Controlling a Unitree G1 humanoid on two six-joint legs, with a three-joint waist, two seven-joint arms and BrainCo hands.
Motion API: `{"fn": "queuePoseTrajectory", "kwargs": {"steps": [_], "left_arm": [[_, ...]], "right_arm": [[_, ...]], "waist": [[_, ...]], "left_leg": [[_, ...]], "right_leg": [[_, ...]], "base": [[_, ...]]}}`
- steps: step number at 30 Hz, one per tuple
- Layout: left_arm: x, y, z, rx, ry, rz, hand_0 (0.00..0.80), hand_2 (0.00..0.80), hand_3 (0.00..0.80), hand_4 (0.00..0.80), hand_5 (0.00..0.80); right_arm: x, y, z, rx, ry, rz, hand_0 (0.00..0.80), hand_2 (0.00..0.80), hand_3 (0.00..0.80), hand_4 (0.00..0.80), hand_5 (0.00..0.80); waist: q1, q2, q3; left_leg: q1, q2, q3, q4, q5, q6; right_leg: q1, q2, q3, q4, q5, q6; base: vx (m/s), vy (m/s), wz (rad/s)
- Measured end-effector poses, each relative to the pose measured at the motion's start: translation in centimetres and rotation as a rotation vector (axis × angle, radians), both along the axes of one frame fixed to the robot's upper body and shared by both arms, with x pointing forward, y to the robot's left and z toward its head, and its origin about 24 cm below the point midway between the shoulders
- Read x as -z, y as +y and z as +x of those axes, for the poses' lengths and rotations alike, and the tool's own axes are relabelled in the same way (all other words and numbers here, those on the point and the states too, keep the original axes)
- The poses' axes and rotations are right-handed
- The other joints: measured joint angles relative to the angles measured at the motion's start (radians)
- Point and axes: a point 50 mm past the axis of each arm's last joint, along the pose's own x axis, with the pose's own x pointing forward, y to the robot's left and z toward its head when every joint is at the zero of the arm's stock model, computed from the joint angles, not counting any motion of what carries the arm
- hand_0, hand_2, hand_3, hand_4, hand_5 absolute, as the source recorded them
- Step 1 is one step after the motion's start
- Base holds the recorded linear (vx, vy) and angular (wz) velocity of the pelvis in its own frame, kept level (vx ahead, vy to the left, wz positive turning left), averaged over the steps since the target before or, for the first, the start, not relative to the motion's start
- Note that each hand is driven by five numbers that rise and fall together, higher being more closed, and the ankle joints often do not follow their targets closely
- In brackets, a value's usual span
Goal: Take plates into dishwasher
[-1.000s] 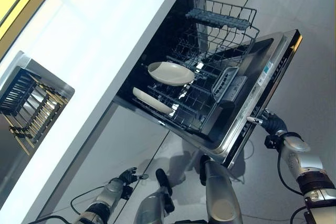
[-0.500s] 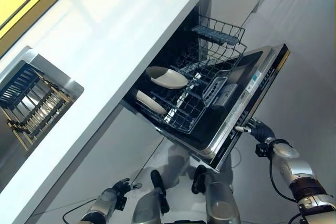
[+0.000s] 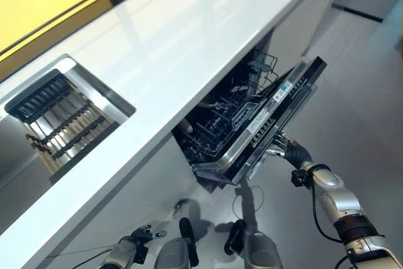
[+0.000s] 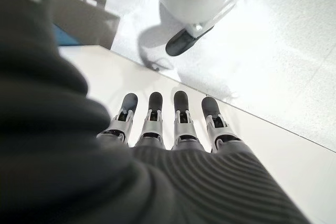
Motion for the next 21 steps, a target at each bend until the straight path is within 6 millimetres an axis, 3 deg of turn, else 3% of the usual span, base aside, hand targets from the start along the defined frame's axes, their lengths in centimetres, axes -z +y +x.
{"fn": "queuePoseTrajectory", "kwargs": {"steps": [4,9,10,14,21], "left_arm": [[0.2,-0.1,-0.5,-0.004,0.012,-0.002,0.000,0.000,0.000,0.000,0.000],[0.1,0.2,-0.4,-0.007,0.010,0.007,0.000,0.000,0.000,0.000,0.000],[0.2,0.5,-0.9,-0.014,0.021,0.015,0.000,0.000,0.000,0.000,0.000],[0.5,1.4,-2.1,-0.063,0.059,0.028,0.000,0.000,0.000,0.000,0.000],[0.2,2.7,-2.3,-0.064,0.066,0.065,0.000,0.000,0.000,0.000,0.000]], "right_arm": [[-0.3,2.3,0.1,-0.118,-0.046,-0.007,0.000,0.000,0.000,0.000,0.000],[0.2,5.8,0.3,-0.204,-0.059,0.041,0.000,0.000,0.000,0.000,0.000],[0.4,5.8,0.2,-0.203,-0.050,0.029,0.000,0.000,0.000,0.000,0.000],[0.9,5.2,-0.1,-0.202,-0.024,-0.008,0.000,0.000,0.000,0.000,0.000],[1.9,4.3,-0.5,-0.148,0.012,-0.016,0.000,0.000,0.000,0.000,0.000]], "waist": [[0.033,0.002,-0.050],[0.077,-0.022,-0.096],[0.078,-0.033,-0.102],[0.072,-0.068,-0.120],[0.071,-0.113,-0.140]], "left_leg": [[-0.001,-0.024,-0.044,-0.010,-0.003,0.015],[-0.007,-0.053,-0.102,-0.021,-0.007,0.035],[-0.013,-0.066,-0.113,-0.021,-0.009,0.040],[-0.029,-0.084,-0.119,0.009,-0.031,0.061],[-0.087,-0.107,-0.149,0.118,-0.082,0.087]], "right_leg": [[0.032,-0.001,0.002,-0.030,0.009,0.013],[0.057,-0.012,0.020,-0.037,0.009,0.042],[0.058,-0.019,0.047,-0.039,0.009,0.053],[0.061,-0.036,0.057,-0.041,0.014,0.073],[0.063,-0.061,0.059,-0.027,0.008,0.102]], "base": [[0.223,0.351,0.38],[0.175,0.285,0.43],[0.246,0.350,0.39],[0.178,0.211,0.10],[0.127,0.121,0.13]]}}
